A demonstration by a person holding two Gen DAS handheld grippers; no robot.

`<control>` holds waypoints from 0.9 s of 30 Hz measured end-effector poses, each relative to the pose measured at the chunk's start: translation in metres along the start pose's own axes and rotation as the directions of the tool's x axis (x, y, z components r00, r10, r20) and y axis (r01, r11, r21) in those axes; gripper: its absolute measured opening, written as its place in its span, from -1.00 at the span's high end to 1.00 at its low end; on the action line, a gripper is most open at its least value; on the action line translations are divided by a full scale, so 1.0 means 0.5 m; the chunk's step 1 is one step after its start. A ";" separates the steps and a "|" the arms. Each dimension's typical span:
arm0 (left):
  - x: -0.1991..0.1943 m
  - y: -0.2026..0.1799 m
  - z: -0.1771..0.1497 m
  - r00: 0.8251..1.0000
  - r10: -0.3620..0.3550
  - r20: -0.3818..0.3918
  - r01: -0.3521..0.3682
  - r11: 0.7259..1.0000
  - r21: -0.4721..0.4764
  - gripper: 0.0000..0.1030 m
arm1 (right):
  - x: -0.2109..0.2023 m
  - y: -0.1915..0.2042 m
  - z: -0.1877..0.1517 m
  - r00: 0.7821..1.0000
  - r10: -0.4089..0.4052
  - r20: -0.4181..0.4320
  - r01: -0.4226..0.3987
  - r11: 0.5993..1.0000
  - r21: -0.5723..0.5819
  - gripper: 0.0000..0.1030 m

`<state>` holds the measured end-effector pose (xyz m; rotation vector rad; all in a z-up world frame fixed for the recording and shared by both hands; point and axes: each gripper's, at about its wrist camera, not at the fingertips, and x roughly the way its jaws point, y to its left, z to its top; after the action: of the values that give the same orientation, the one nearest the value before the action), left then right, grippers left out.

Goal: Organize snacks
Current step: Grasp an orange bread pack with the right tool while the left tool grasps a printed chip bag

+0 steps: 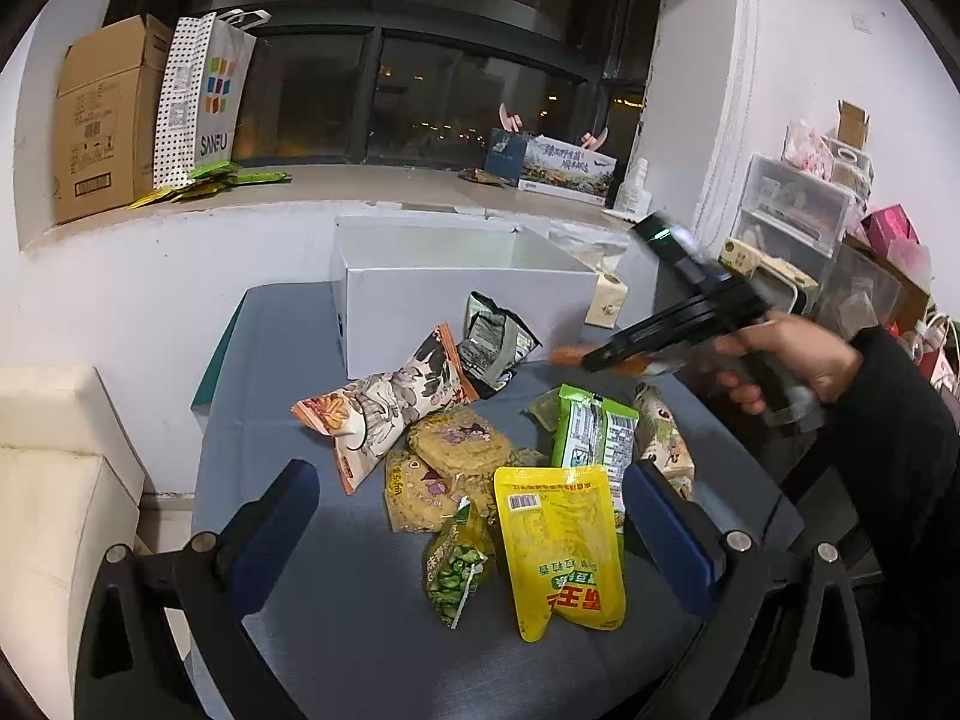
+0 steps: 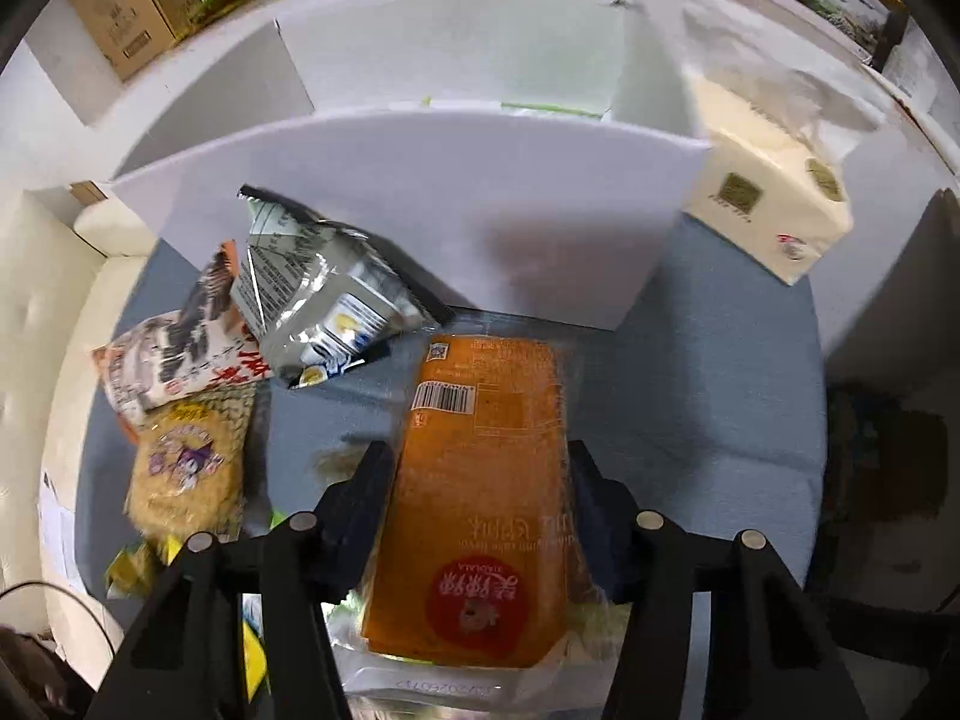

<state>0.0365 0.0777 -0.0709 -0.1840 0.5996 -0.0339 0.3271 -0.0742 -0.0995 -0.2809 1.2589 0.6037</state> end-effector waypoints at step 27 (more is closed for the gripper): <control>0.445 0.126 0.123 0.893 -0.065 -0.446 0.126 0.986 0.109 -0.93 | -0.298 -0.020 -0.351 0.825 0.252 0.506 -0.287 0.958 -0.009 -0.19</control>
<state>0.2532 0.1308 -0.1568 -0.0714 1.0406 -0.2169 0.1651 -0.2128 -0.0123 0.1182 0.8081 0.8152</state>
